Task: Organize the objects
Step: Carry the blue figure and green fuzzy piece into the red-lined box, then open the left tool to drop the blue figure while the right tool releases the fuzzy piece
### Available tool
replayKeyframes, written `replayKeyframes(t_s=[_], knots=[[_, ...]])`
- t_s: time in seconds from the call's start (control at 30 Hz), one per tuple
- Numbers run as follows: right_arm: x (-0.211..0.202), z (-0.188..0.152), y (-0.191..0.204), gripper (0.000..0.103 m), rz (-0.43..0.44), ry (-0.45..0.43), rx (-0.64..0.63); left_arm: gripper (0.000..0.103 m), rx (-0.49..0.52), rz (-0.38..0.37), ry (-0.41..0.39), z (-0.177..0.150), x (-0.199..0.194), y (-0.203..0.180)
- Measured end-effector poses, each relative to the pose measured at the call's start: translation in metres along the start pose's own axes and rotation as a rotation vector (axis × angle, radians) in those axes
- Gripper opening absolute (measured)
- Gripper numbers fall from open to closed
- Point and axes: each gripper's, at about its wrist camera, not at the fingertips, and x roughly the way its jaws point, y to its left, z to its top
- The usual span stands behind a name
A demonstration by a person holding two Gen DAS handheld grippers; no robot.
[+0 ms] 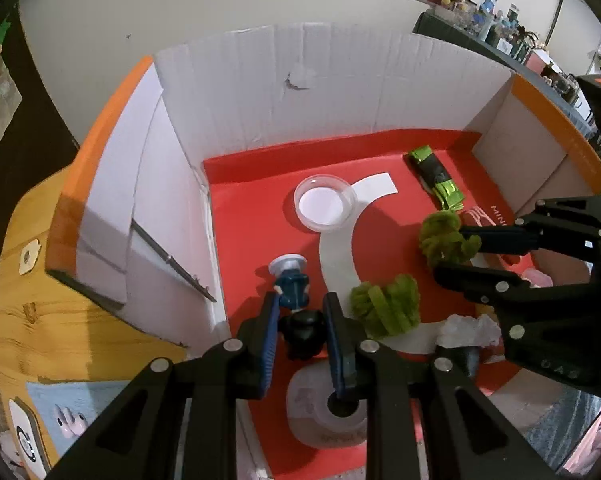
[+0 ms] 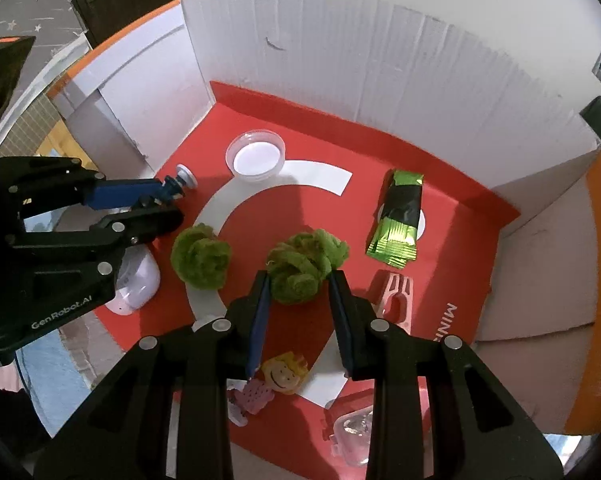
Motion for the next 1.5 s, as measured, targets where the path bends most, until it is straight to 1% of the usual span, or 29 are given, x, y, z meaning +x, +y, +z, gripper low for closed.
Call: replayKeyframes(t_s=[0.33,0.53,0.57,0.63,0.67,0.73,0.97,1.4,1.47,1.5], knots=[[0.0,-0.007,-0.007,0.031,0.009,0.016,0.026,0.024,0.007,0.01,0.004,-0.005,0.001,-0.003],[-0.004,-0.012,-0.013,0.034,0.007,0.016,0.034,0.025,0.006,0.002,0.005,-0.006,0.0,-0.005],[-0.004,-0.012,-0.013,0.035,0.006,0.018,0.034,0.025,0.004,-0.001,0.005,-0.004,0.0,-0.005],[-0.003,-0.011,-0.013,0.041,0.004,0.024,0.033,0.027,0.006,-0.005,0.005,-0.006,0.0,-0.006],[-0.004,-0.012,-0.013,0.041,0.004,0.025,0.032,0.028,0.008,-0.005,0.005,-0.006,0.0,-0.006],[-0.007,-0.014,-0.014,0.042,-0.007,0.017,0.023,0.03,0.012,-0.005,0.003,-0.008,-0.001,-0.008],[-0.013,-0.018,-0.016,0.042,-0.023,0.017,0.007,0.034,0.009,-0.008,-0.001,-0.007,-0.002,-0.006],[-0.027,-0.024,-0.022,0.042,-0.021,0.014,0.01,0.035,-0.002,-0.022,-0.004,-0.005,-0.008,-0.007],[-0.031,-0.026,-0.024,0.042,-0.026,0.009,0.016,0.04,-0.005,-0.029,-0.008,-0.002,-0.01,-0.004],[-0.033,-0.027,-0.025,0.042,-0.027,0.007,0.019,0.044,-0.005,-0.028,-0.014,0.0,-0.011,-0.002]])
